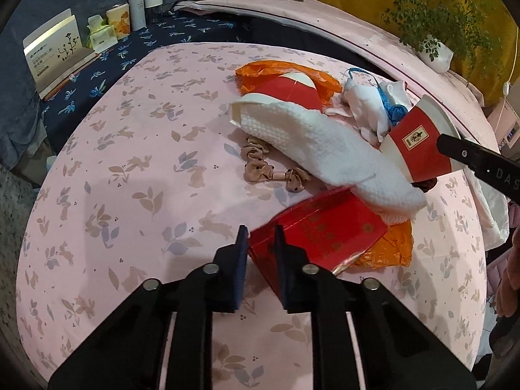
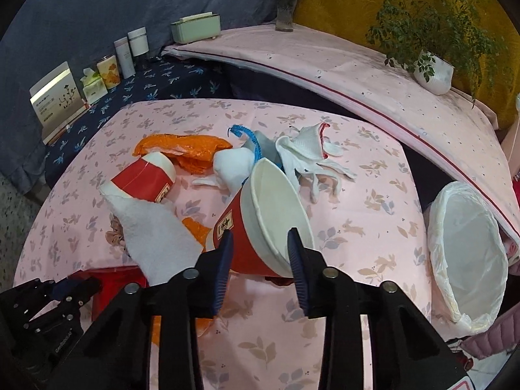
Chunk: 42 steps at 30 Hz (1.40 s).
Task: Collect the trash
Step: 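Grasp the red-and-white paper cup with the right tool while the left tool grasps the red packet, then carry the cup and packet to the bin and release both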
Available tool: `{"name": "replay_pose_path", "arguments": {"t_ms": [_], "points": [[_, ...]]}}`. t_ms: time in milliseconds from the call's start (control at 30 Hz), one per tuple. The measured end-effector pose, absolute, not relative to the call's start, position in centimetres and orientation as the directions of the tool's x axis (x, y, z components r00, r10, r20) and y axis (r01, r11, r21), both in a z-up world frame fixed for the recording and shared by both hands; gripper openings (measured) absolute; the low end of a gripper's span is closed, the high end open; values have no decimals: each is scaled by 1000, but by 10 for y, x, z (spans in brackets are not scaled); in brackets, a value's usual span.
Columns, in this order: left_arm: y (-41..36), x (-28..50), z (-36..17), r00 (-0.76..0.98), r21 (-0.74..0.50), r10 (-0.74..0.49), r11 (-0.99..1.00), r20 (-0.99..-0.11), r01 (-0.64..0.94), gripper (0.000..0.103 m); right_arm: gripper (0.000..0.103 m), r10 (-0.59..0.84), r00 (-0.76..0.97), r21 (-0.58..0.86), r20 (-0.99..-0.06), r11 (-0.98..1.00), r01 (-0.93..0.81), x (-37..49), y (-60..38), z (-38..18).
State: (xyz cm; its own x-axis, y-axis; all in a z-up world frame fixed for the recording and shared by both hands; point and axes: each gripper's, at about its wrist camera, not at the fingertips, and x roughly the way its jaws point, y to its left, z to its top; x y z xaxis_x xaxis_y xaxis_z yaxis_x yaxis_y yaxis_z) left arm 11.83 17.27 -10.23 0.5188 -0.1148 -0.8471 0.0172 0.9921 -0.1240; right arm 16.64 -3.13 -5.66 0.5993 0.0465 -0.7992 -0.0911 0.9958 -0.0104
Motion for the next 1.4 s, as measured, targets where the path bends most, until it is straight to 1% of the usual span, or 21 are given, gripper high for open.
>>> {"name": "replay_pose_path", "arguments": {"t_ms": [67,133,167,200,367,567,933,1167,1400], "points": [[173,116,-99,526,-128,-119,992,-842,19,7,17,61,594,-3,-802,994,-106,163,-30,-59],[171,112,-94,535,-134,-127,991,-835,27,6,10,74,596,5,-800,993,-117,158,-29,-58],[169,110,-90,540,-137,-132,990,-831,31,5,4,79,596,8,-799,993,-122,156,-29,-56],[167,108,-87,545,-139,-135,990,-827,35,5,3,81,598,8,-798,992,-123,154,-29,-54],[152,100,-63,580,-143,-155,988,-800,67,1,3,85,631,13,-771,993,-118,142,-34,-35],[131,92,-28,624,-162,-195,981,-757,111,0,3,75,680,24,-729,996,-84,127,-54,-5],[72,96,21,666,-176,-279,960,-692,218,0,3,-11,748,38,-663,998,49,101,-128,35],[17,102,43,670,-167,-337,937,-662,306,0,3,-84,761,44,-644,988,147,89,-179,44],[-52,116,53,640,-167,-413,897,-647,410,0,3,-159,741,50,-653,967,251,84,-234,37]]}}
